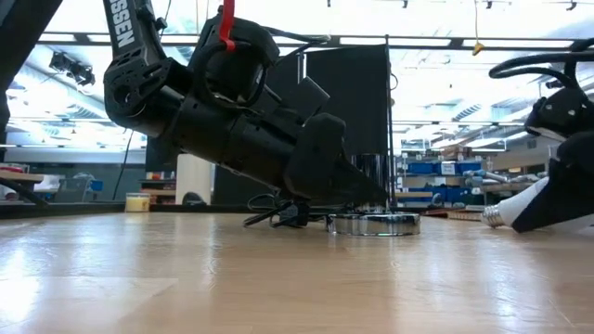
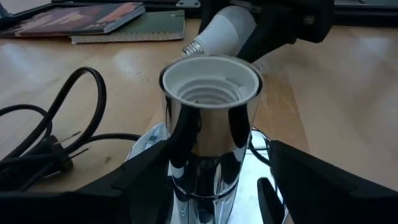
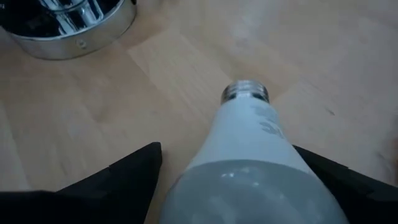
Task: Screw lightbulb
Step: Insert the lightbulb into the silver lamp
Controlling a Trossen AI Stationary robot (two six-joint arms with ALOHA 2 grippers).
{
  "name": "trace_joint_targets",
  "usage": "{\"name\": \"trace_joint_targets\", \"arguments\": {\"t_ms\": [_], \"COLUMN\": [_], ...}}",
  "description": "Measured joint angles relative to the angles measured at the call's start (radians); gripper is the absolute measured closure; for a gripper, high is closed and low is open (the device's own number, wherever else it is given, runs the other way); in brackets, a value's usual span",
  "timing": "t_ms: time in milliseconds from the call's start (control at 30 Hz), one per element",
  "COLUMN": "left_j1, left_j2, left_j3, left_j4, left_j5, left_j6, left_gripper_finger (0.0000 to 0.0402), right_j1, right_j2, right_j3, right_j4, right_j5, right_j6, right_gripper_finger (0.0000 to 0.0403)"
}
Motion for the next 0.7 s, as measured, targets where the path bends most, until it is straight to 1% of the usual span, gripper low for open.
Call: {"name": "trace_joint_targets", "arguments": {"t_ms": [133, 367, 467, 567, 700], "left_j1": [0.000, 0.000, 0.000, 0.000, 0.000], "left_j2": [0.000, 0.000, 0.000, 0.000, -0.001], "left_j3": [0.000, 0.000, 0.000, 0.000, 0.000], "left_j4": [-0.007, -0.012, -0.012, -0.013, -0.013], "left_j5": [0.000, 0.000, 0.000, 0.003, 0.040], "left_j6": [-0.001, -0.001, -0.001, -0.002, 0.006], "left_gripper_finger": [0.0121, 0.0121, 0.0121, 0.0121, 0.0121], "right_j1": [-0.007, -0.026, -0.038, -0.048, -0.083], "right_j2": [0.029, 0.087, 0.086, 0.057, -0.012], "right_j3": [-0.002, -0.001, -0.001, 0.004, 0.054], "right_j4": [0.028, 0.087, 0.104, 0.096, 0.090], "right_j5": [0.030, 0.070, 0.074, 0.045, -0.064], "right_j6": [-0.006, -0.043, -0.067, -0.100, -0.229], "right_gripper_finger": [0.0094, 0.0155, 0.0156, 0.0156, 0.0149]}}
